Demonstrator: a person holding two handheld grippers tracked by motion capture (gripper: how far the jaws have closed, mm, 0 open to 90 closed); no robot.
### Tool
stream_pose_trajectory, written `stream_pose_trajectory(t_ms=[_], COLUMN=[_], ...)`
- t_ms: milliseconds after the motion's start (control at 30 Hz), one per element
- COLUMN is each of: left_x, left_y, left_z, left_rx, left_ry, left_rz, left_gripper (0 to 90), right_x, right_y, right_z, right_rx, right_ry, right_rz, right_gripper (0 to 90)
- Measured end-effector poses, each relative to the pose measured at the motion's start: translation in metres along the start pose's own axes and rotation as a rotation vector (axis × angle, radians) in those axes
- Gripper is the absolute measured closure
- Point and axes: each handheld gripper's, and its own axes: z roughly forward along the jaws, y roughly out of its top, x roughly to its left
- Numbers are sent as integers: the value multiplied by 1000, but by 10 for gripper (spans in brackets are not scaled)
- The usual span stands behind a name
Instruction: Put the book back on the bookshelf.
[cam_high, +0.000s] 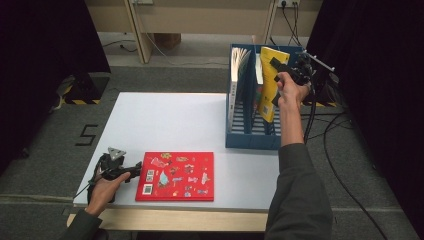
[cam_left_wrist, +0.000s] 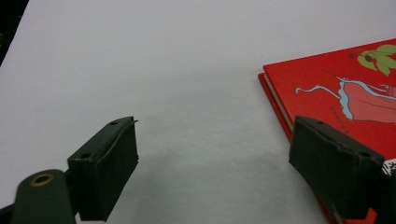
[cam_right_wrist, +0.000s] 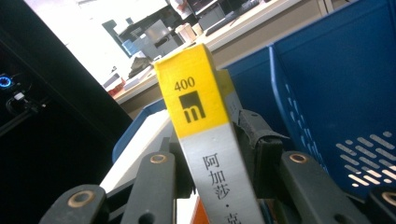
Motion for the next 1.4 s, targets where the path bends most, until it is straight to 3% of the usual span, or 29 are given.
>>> stream_pose_trajectory(t_ms=[333,700,800,900,1033,1400], left_x=[-1,-1,-1,-1,0,2], left_y=[0,0,0,0,0,-1], left_z=[0,0,0,0,-1,0], left_rx=[5,3,4,1,2,5], left_ry=[-2,-4,-5,-4,-4,13], left_rz=[4,4,5,4,3,1], left_gripper=[149,149,149,150,150,149], right_x=[-12,-24,-25,-22,-23,-28], right_y=[-15,-34,-37,-38,-39,-54], right_z=[14,24,23,18,11,-24], right_rx=[11,46,44,74,82,146], right_ry=[-14,-34,-21,-19,-18,41], right_rz=[22,15,16,-28,-47,-97], right_gripper=[679,666,664,664,661,636])
